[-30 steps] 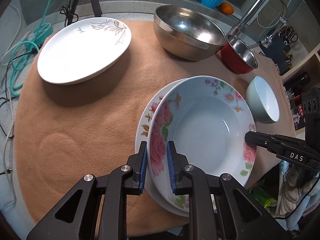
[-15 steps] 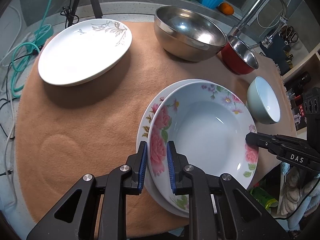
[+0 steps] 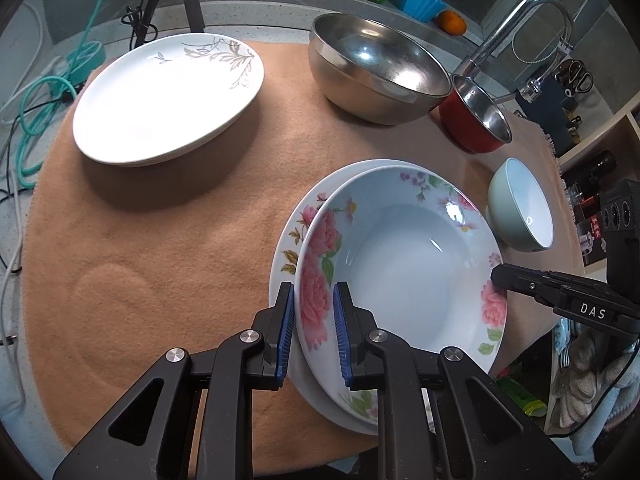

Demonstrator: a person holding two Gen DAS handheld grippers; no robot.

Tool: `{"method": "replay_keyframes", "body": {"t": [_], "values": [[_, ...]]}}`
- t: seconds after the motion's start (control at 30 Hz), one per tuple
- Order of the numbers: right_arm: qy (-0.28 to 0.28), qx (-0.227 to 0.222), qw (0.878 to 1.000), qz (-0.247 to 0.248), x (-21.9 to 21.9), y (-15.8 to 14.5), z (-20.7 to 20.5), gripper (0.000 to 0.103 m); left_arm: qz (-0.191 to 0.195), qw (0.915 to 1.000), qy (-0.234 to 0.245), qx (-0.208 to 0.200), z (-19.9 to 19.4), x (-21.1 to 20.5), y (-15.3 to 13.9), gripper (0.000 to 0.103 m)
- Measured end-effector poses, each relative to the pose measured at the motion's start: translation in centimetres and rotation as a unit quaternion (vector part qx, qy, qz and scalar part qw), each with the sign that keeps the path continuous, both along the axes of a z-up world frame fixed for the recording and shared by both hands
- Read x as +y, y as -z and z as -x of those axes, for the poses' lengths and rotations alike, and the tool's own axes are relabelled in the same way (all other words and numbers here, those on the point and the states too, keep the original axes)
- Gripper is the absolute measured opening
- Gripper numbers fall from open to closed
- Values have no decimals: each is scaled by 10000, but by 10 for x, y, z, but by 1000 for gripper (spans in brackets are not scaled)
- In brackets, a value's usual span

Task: Organize plates and bowls

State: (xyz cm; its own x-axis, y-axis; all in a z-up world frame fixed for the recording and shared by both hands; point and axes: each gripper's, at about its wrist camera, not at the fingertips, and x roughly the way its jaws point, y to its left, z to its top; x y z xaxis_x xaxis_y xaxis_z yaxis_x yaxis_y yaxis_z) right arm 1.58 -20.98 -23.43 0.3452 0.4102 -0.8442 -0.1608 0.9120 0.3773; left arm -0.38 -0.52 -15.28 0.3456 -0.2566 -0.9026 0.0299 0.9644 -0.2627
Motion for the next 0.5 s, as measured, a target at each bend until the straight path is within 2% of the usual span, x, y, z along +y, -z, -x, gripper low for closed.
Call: {"method": "replay_keyframes", "body": {"t": [0.23,0.4,0.47,0.5], "values": [[51,-95,9999,75,2,-6,1,15,56,10000,-46,-8,0,5,0,17],[140,-312,9994,65,2,-22,-1,15,111,9997,-194,-67,1,18,-4,17],[102,-426,9990,50,8,-31,-3,17,148,9994,-288,-112,1,27,-8,18],[65,-520,9986,76,13,-37,-4,23,151,9992,-351,-139,0,33,-10,18]]}}
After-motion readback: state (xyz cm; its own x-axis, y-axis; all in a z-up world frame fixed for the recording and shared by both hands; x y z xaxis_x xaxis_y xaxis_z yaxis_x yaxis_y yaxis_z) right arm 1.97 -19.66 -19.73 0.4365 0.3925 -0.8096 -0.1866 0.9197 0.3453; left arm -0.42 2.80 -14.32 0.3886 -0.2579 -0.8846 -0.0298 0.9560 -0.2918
